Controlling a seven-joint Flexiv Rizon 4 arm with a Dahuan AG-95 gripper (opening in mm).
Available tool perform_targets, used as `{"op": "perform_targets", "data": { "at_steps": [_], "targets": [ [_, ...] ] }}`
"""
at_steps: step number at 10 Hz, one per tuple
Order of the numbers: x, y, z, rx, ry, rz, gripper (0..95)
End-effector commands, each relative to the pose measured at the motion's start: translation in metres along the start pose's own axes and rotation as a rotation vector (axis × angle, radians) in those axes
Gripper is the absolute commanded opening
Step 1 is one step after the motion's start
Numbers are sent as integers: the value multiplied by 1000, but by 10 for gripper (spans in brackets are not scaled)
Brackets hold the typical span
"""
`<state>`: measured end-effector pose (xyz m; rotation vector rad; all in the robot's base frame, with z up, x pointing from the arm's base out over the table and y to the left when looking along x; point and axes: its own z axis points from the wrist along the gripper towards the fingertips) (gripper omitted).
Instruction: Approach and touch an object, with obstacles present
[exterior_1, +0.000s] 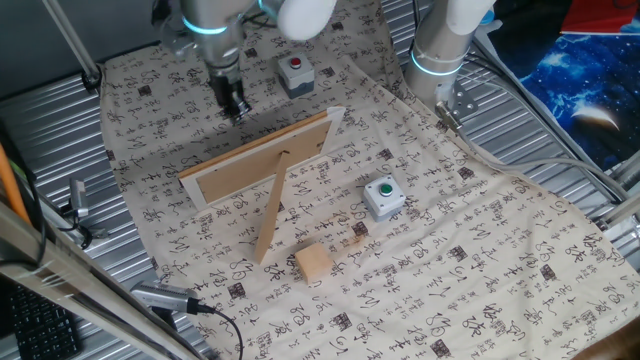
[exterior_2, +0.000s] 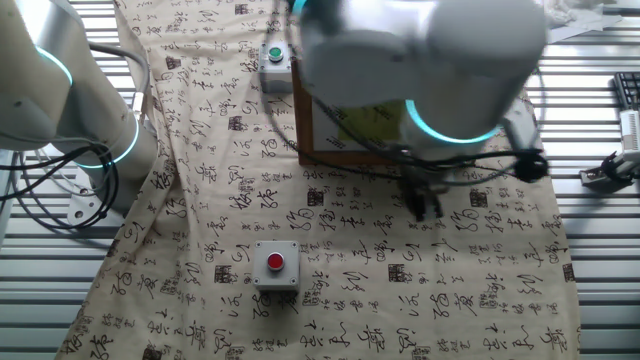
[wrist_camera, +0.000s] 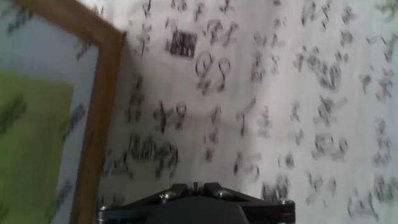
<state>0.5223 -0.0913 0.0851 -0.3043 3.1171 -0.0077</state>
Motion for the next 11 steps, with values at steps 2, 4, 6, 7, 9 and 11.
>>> {"op": "perform_targets", "data": {
  "at_steps": [2,4,6,7,9,11],
  "targets": [
    [-15,1,17,3,-10,-3,0],
    [-27,4,15,10,-3,2,0],
    [-26,2,14,5,-15,10,0],
    [-26,2,14,2,-17,16,0],
    [-24,2,15,5,-15,20,0],
    [-24,2,15,-19,-21,-12,0]
  ]
}}
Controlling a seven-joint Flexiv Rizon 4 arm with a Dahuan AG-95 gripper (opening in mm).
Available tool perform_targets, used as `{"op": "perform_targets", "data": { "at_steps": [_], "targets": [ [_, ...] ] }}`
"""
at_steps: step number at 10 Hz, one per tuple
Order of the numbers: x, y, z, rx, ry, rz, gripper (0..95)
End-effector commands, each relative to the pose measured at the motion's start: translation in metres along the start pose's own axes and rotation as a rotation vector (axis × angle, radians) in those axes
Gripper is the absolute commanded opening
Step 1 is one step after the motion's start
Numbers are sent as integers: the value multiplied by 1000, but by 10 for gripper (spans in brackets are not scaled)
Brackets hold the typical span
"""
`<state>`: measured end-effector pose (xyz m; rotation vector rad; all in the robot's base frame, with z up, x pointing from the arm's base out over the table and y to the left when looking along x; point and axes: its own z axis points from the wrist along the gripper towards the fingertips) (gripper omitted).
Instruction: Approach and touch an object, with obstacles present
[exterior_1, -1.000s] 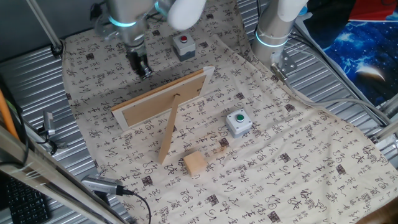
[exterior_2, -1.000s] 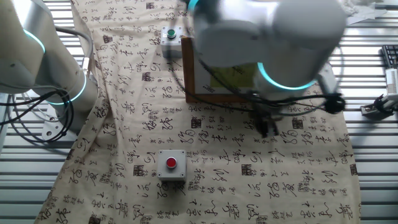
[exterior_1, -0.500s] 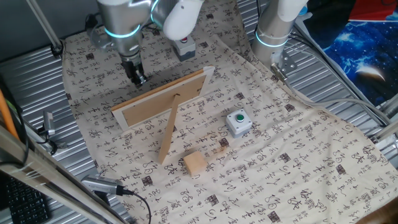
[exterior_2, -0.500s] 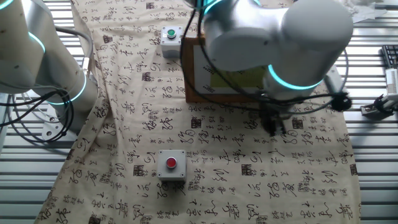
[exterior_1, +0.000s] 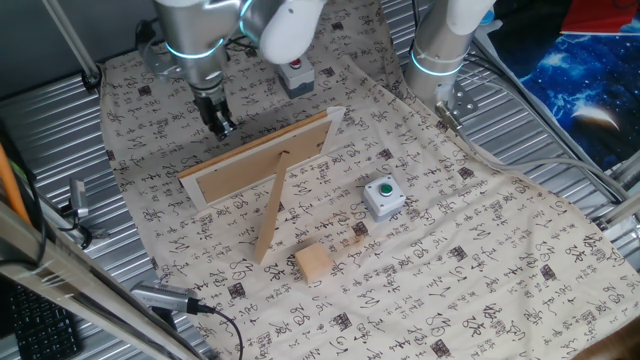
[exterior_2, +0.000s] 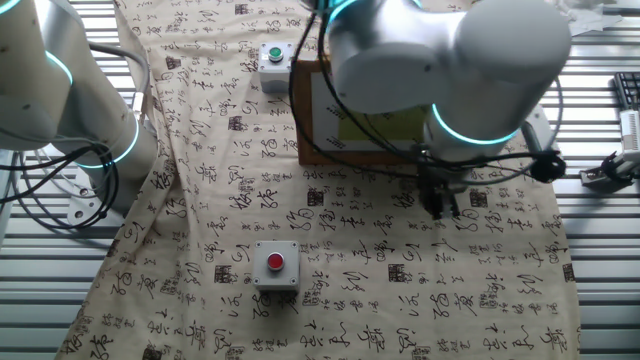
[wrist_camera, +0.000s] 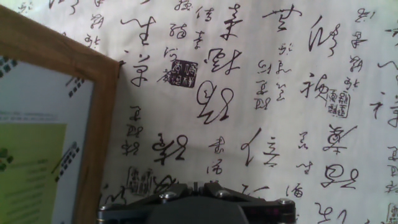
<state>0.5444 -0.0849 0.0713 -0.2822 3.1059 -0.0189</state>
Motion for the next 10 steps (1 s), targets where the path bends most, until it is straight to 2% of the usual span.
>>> {"op": "perform_targets", "data": {
  "at_steps": [1,3,4,5,6,8,10],
  "targets": [
    [-1,0,1,-44,-7,-41,0],
    [-1,0,1,-43,1,-20,0],
    [-1,0,1,-4,7,43,0],
    [-1,0,1,17,7,87,0],
    [-1,0,1,53,-4,151,0],
    [-1,0,1,66,-33,206,0],
    [-1,0,1,64,-52,221,0]
  ]
}}
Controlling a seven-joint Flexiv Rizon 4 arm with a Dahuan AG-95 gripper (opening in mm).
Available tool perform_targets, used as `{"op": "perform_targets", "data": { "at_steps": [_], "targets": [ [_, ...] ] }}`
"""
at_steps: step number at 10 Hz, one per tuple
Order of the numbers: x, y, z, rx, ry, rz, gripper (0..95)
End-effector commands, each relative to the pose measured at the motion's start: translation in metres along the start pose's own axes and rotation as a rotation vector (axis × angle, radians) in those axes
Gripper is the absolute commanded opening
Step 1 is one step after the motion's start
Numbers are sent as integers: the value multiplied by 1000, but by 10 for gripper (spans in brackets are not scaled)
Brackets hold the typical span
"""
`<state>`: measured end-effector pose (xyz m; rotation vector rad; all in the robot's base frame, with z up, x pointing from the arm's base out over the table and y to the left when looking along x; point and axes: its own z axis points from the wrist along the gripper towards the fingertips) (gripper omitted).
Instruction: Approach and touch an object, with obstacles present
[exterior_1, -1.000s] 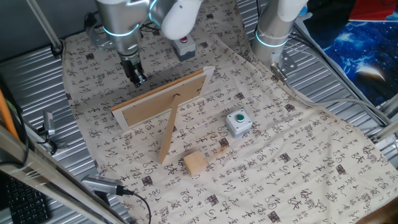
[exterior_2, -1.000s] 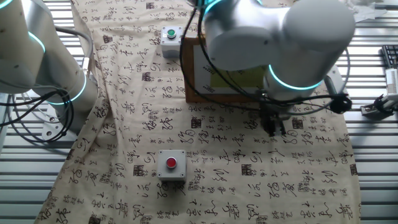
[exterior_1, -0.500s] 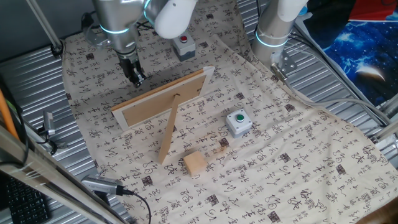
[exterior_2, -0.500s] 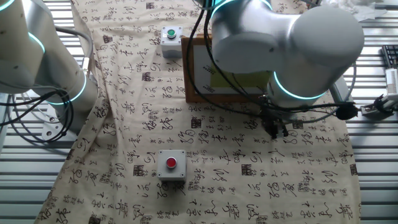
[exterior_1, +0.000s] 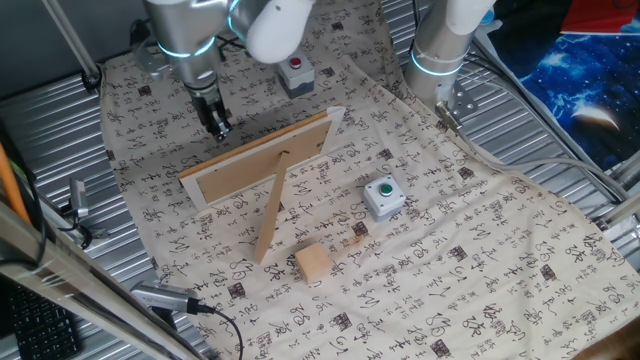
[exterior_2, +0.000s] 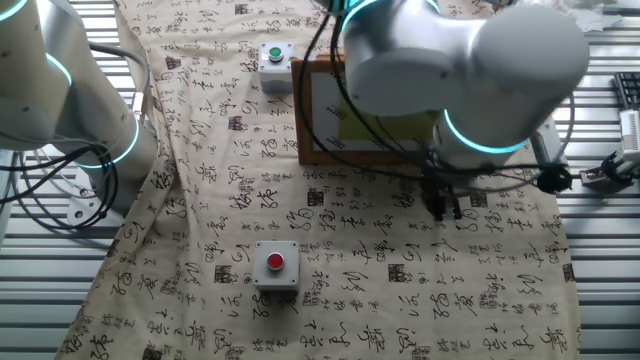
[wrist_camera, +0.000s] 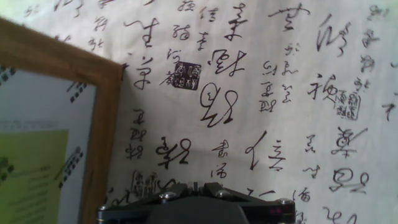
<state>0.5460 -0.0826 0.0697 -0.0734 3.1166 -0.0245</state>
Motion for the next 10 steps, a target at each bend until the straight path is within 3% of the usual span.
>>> {"op": "perform_targets", "data": {
  "at_steps": [1,3,6,7,10],
  "targets": [
    [1,-2,0,54,-60,88,0],
    [-3,-2,2,62,-66,87,0],
    [-53,-7,13,49,-67,66,0],
    [-62,-12,11,48,-65,63,0],
    [-115,-41,19,22,-66,44,0]
  ]
}}
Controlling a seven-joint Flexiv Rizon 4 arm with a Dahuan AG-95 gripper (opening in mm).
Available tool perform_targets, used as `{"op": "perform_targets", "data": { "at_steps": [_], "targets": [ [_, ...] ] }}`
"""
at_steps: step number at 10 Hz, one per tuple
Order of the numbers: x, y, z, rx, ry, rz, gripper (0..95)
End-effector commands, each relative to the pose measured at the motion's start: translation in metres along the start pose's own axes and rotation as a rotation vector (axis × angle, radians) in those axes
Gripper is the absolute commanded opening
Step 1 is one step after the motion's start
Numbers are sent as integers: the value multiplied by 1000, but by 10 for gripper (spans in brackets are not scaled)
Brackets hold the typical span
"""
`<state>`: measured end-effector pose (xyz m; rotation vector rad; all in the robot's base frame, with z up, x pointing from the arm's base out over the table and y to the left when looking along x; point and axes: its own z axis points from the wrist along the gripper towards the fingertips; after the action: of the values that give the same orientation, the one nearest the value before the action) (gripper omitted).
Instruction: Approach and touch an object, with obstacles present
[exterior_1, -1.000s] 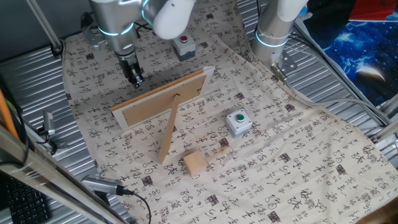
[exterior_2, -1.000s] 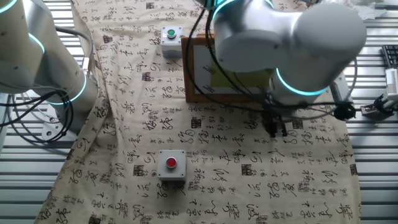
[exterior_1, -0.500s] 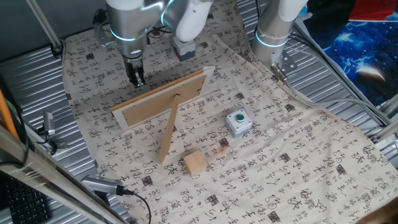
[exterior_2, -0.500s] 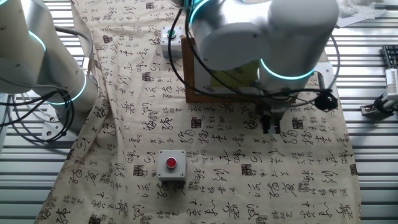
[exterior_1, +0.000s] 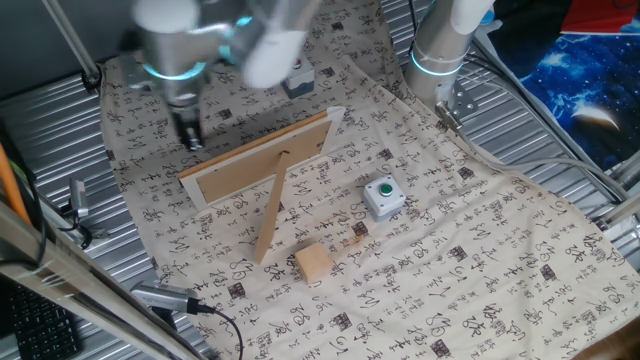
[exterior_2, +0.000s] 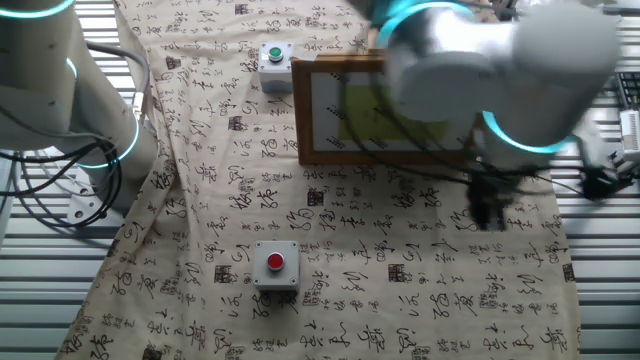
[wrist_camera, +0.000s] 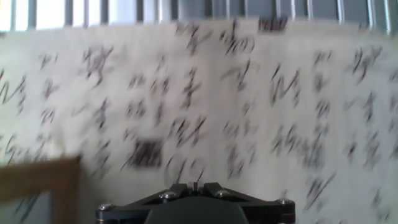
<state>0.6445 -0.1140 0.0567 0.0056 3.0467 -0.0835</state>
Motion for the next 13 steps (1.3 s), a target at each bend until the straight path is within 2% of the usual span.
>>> {"op": "perform_targets", "data": {
  "at_steps": [1,2,3,4,5,6,13],
  "targets": [
    [-44,-5,3,-46,5,-6,0],
    [-61,1,-1,-57,12,-4,0],
    [-72,6,-2,-59,17,-7,0],
    [-77,11,-2,-64,23,-12,0],
    [-81,19,0,-69,38,-21,0],
    [-83,26,0,-66,41,-19,0],
    [-99,68,8,-61,38,8,0]
  ]
}}
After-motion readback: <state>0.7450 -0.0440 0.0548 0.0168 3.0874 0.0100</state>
